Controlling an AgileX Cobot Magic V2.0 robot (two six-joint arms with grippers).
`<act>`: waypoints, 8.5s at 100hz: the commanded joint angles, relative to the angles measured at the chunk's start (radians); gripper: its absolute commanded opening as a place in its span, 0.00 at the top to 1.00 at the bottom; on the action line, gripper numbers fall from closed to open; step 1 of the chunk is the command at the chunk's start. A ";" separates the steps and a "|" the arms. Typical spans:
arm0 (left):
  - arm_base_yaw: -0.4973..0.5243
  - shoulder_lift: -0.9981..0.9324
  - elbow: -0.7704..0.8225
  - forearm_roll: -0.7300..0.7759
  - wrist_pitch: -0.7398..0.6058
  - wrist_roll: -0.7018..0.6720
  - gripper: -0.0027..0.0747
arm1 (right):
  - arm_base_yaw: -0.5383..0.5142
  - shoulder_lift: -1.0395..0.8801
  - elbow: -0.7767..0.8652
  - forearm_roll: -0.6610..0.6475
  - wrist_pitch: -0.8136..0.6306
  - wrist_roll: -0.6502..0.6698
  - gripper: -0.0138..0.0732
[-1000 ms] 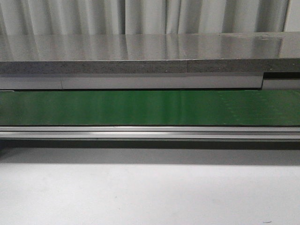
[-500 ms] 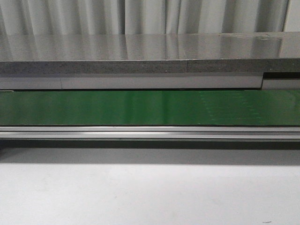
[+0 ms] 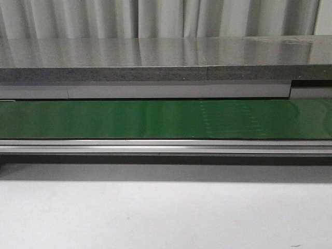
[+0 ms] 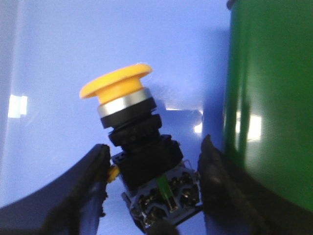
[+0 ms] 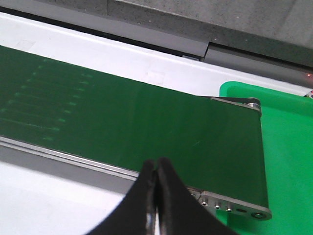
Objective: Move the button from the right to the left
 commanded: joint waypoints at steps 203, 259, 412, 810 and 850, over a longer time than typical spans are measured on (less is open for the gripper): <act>-0.316 -1.207 0.589 -0.238 -0.187 -0.002 0.40 | 0.000 -0.002 -0.027 0.022 -0.063 -0.008 0.92; -0.316 -1.317 0.654 -0.238 -0.186 -0.002 0.96 | 0.000 -0.002 -0.027 0.022 -0.063 -0.008 0.92; -0.349 -1.669 1.111 0.022 -0.648 -0.240 0.96 | 0.000 -0.002 -0.027 0.022 -0.063 -0.008 0.92; -0.284 -1.840 1.216 0.008 -0.627 -0.249 0.96 | 0.117 -0.625 0.487 -0.497 -0.416 0.662 0.92; -0.284 -1.840 1.216 0.008 -0.627 -0.249 0.96 | 0.117 -0.625 0.487 -0.497 -0.416 0.662 0.92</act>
